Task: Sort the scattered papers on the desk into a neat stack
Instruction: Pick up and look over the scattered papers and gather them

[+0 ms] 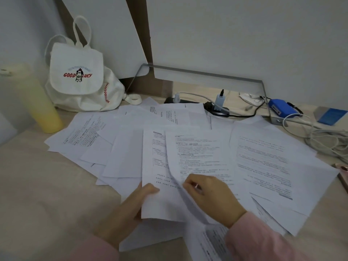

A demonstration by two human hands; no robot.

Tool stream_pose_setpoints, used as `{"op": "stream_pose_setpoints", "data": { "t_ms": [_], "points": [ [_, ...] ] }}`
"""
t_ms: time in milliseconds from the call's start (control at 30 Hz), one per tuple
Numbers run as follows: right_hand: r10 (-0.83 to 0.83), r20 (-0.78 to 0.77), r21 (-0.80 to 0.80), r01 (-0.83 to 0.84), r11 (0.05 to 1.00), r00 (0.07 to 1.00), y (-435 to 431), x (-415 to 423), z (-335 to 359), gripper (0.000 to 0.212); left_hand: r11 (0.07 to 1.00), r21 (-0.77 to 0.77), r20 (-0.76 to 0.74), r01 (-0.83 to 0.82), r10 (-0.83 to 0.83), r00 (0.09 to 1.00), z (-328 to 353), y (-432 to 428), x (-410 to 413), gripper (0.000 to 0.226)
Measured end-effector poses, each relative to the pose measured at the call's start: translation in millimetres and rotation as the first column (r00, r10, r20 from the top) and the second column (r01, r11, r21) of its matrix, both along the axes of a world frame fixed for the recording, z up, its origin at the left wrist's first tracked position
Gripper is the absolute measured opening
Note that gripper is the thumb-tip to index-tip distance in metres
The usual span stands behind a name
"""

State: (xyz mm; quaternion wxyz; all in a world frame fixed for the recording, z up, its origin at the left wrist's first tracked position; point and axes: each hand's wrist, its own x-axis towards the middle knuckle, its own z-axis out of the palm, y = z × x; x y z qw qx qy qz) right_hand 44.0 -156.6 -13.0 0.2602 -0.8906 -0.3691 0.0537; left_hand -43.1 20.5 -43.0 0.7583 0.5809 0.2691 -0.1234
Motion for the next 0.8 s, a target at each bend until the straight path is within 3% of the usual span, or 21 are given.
{"op": "stream_pose_setpoints", "data": {
  "t_ms": [67, 133, 233, 367, 467, 567, 633, 800],
  "points": [
    [0.073, -0.171, 0.042, -0.066, 0.997, 0.983, 1, -5, -5, 0.027, 0.988, -0.140, 0.040, -0.065, 0.071, 0.997, -2, -6, 12, 0.059],
    [0.096, -0.288, 0.105, -0.068, 0.992, 0.953, -4, -3, -8, 0.026, 0.996, -0.067, 0.121, -0.062, 0.070, 0.990, 0, -12, 8, 0.038],
    [-0.005, -0.342, 0.177, 0.070, 0.982, 0.940, -25, 7, -7, 0.023, 0.991, 0.112, 0.121, -0.080, 0.066, 0.990, -3, -19, 8, 0.027],
    [-0.136, -0.470, 0.235, 0.272, 0.933, 0.872, -58, 18, 0, 0.045, 0.976, 0.184, 0.085, -0.115, 0.101, 0.991, -6, -22, 9, 0.018],
    [-0.390, -0.299, 0.021, 0.414, 0.910, 0.871, -77, 39, -17, 0.050, 0.977, 0.160, 0.115, -0.139, 0.122, 0.986, -3, -28, 12, 0.013],
    [-0.576, -0.185, -0.164, 0.553, 0.817, 0.796, -86, 55, -29, 0.055, 0.979, 0.151, 0.139, -0.138, 0.118, 0.983, -1, -34, 17, 0.013],
    [-0.567, -0.222, -0.178, 0.539, 0.823, 0.793, -84, 58, -32, 0.054, 0.981, 0.154, 0.152, -0.120, 0.096, 0.984, 0, -39, 19, 0.021],
    [-0.370, -0.310, -0.021, 0.383, 0.924, 0.876, -77, 49, -32, 0.049, 0.975, 0.205, 0.150, -0.088, 0.058, 0.987, -3, -44, 22, 0.032]
  ]
}}
